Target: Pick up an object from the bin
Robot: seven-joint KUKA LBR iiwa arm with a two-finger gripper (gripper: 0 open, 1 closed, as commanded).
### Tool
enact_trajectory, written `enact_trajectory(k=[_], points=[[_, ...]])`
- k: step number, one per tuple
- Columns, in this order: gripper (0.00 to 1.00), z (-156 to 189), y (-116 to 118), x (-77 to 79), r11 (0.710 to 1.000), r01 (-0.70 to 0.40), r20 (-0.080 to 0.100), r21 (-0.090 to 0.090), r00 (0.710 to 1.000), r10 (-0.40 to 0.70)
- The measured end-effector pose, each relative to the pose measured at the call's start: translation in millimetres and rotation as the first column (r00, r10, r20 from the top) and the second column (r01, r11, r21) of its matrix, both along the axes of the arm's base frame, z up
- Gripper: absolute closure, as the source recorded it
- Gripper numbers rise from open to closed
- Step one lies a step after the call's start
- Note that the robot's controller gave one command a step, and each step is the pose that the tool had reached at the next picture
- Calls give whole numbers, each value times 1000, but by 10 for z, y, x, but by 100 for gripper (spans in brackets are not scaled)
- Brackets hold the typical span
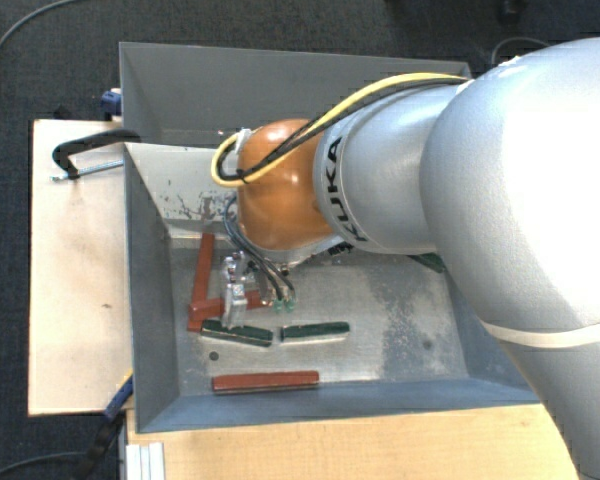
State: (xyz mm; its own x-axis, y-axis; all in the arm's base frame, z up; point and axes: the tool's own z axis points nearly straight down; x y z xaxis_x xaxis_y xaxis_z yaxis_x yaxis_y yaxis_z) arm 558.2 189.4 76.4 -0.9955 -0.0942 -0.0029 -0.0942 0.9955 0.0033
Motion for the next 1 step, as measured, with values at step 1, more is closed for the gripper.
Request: enact_trajectory(k=[1], points=[[100,1741,1,-100,987,-163,12,0,987,163]])
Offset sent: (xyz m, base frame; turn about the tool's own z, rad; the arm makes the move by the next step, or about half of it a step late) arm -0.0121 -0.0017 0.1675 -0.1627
